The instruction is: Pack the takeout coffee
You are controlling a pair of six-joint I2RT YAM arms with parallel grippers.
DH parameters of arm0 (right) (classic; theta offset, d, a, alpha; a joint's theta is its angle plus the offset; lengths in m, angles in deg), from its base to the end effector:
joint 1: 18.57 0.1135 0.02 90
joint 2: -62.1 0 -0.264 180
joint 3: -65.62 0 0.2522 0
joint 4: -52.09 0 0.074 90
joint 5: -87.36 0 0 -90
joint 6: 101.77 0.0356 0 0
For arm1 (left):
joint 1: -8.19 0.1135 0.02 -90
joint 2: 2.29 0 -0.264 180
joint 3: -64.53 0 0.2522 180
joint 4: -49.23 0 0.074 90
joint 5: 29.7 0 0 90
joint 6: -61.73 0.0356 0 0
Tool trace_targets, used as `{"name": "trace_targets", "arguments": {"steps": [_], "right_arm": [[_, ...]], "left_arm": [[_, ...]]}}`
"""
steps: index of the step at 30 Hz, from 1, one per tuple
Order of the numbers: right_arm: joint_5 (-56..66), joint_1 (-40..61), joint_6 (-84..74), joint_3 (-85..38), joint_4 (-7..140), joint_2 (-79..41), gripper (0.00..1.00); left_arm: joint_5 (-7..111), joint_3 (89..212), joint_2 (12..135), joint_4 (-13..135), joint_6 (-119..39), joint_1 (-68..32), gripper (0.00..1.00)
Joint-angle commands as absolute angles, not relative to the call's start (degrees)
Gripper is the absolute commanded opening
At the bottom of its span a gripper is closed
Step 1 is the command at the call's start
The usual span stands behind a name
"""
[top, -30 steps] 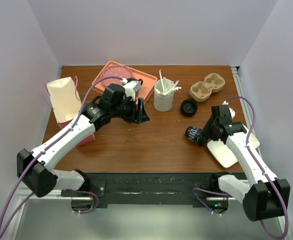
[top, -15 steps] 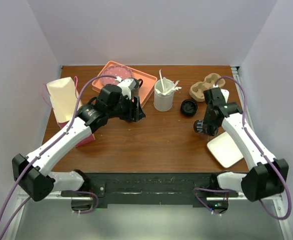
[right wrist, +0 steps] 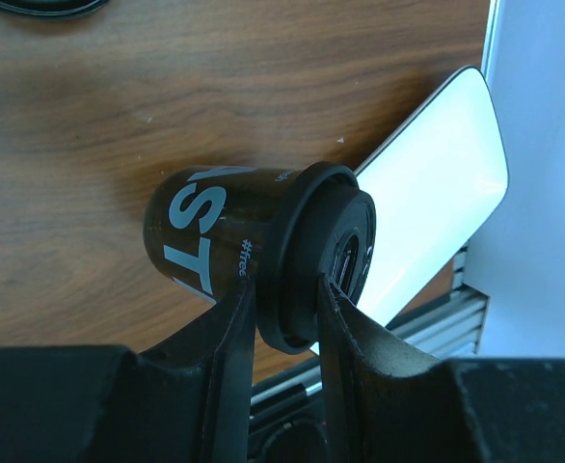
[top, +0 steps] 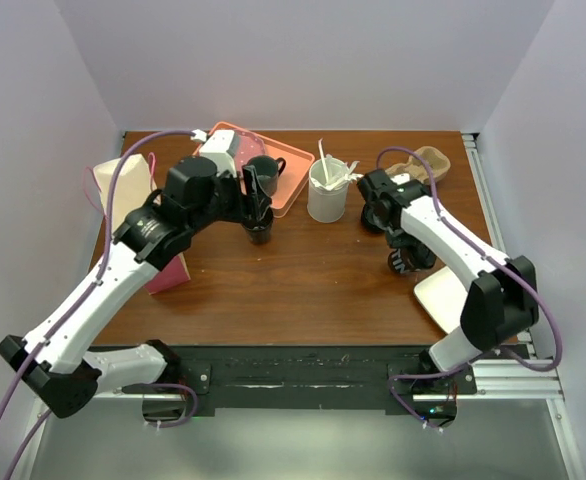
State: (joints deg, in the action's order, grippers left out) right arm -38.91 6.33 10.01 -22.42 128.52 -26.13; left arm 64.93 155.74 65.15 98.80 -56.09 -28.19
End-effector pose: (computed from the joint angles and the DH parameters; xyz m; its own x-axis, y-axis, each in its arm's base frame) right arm 0.2699 0.1021 0.2766 -0.8993 -0.0876 -0.4284 0.1275 0.8846 -0.4486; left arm 0.2014 -0.1448 0.4113 -0.5585 -0.1663 -0.8127 0.3076 0.8683 -0.3891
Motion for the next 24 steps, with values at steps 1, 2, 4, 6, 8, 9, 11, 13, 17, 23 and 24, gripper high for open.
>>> {"name": "trace_targets", "arguments": {"steps": [1, 2, 4, 6, 8, 9, 11, 13, 17, 23, 24], "right_arm": [[-45.61, 10.43, 11.08, -27.40, 133.69, -29.91, 0.26], [-47.27, 10.78, 11.52, -27.85, 134.31, -31.75, 0.26], [-48.25, 11.75, 12.23, -28.03, 134.58, -33.08, 0.26], [-49.04, 12.71, 12.93, -27.59, 134.58, -34.40, 0.26], [-49.57, 14.20, 13.11, -27.15, 134.32, -35.28, 0.26], [-49.74, 14.82, 13.72, -26.54, 134.05, -35.55, 0.26], [-50.36, 16.14, 14.25, -26.01, 133.96, -36.51, 0.26], [-50.97, 16.58, 15.39, -25.39, 134.31, -38.44, 0.26], [-52.29, 17.81, 16.71, -24.69, 134.58, -40.73, 0.27], [-50.45, 18.87, 16.97, -24.16, 132.82, -39.77, 0.42], [-50.01, 18.96, 16.97, -24.07, 132.30, -39.59, 0.45]], "left_arm": [[70.14, 158.36, 62.85, 100.16, -54.99, -28.02, 0.66], [70.15, 158.45, 62.75, 100.25, -54.73, -27.93, 0.66], [70.15, 159.85, 62.75, 101.21, -54.64, -27.93, 0.66], [70.50, 162.38, 62.93, 102.09, -54.55, -28.02, 0.66], [71.55, 164.06, 63.19, 103.24, -54.46, -28.11, 0.66], [71.90, 165.38, 63.37, 103.33, -54.38, -28.19, 0.66], [72.78, 166.27, 63.46, 103.24, -54.46, -28.37, 0.66], [73.05, 166.71, 63.63, 102.63, -54.73, -28.46, 0.66], [72.87, 166.53, 63.72, 102.27, -54.73, -28.46, 0.66], [72.43, 165.22, 63.72, 101.39, -54.64, -28.55, 0.66], [72.43, 165.04, 63.81, 101.39, -54.64, -28.63, 0.66]]}}
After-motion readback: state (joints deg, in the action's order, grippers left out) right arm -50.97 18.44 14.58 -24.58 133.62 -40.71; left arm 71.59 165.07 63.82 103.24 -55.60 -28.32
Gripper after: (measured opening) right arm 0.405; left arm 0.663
